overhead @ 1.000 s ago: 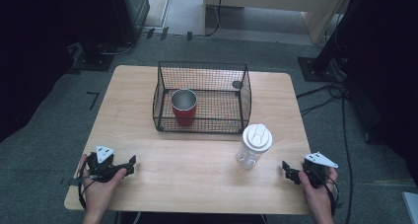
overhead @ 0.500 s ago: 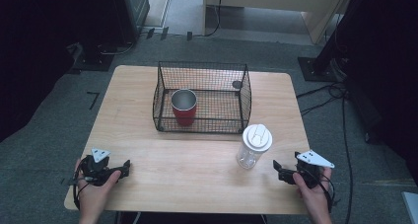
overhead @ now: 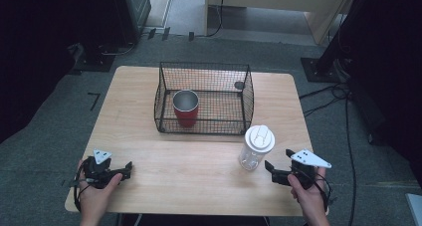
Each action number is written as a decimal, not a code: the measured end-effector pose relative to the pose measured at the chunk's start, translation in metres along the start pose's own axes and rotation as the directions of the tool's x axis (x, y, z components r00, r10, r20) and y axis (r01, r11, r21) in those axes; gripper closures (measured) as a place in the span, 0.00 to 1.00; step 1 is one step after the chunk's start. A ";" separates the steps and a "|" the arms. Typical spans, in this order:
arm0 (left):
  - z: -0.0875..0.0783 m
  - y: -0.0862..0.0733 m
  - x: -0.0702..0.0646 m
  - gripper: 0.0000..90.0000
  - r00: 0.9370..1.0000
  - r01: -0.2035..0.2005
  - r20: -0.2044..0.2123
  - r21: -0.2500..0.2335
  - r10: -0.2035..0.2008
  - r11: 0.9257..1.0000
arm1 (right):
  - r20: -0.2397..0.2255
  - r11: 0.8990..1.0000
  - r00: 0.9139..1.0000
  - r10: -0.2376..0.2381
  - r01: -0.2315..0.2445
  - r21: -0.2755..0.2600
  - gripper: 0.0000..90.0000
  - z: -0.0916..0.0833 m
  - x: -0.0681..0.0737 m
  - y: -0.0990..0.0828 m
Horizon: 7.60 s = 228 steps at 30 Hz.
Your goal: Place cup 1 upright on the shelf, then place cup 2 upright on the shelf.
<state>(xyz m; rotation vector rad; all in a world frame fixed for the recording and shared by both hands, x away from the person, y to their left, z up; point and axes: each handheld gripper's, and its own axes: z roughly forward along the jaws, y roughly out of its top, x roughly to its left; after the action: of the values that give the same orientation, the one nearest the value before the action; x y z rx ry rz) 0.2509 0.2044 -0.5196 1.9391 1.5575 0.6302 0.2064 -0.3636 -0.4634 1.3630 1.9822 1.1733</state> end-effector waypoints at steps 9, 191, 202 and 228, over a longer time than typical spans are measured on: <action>0.000 0.000 0.000 0.00 1.000 -0.002 0.001 0.000 0.002 1.000 | -0.043 0.999 0.999 -0.020 0.019 -0.028 0.10 -0.002 0.017 0.011; 0.001 0.001 -0.002 0.00 0.999 -0.025 0.024 -0.002 0.025 1.000 | 0.081 0.986 0.997 -0.007 0.021 -0.165 0.18 0.190 0.072 0.176; 0.001 0.001 -0.002 0.00 0.999 -0.025 0.023 -0.002 0.025 1.000 | 0.083 0.993 0.996 -0.027 0.035 -0.109 0.18 0.197 0.074 0.170; 0.001 0.001 -0.002 0.00 0.999 -0.025 0.024 -0.002 0.025 1.000 | 0.154 0.998 0.988 -0.029 0.038 -0.058 0.14 0.179 0.090 0.151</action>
<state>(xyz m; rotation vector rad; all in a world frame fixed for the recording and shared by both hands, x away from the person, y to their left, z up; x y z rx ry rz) 0.2525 0.2023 -0.5197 1.9604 1.5203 0.6166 0.3838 -0.1906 -0.4229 1.3426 1.8402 1.0708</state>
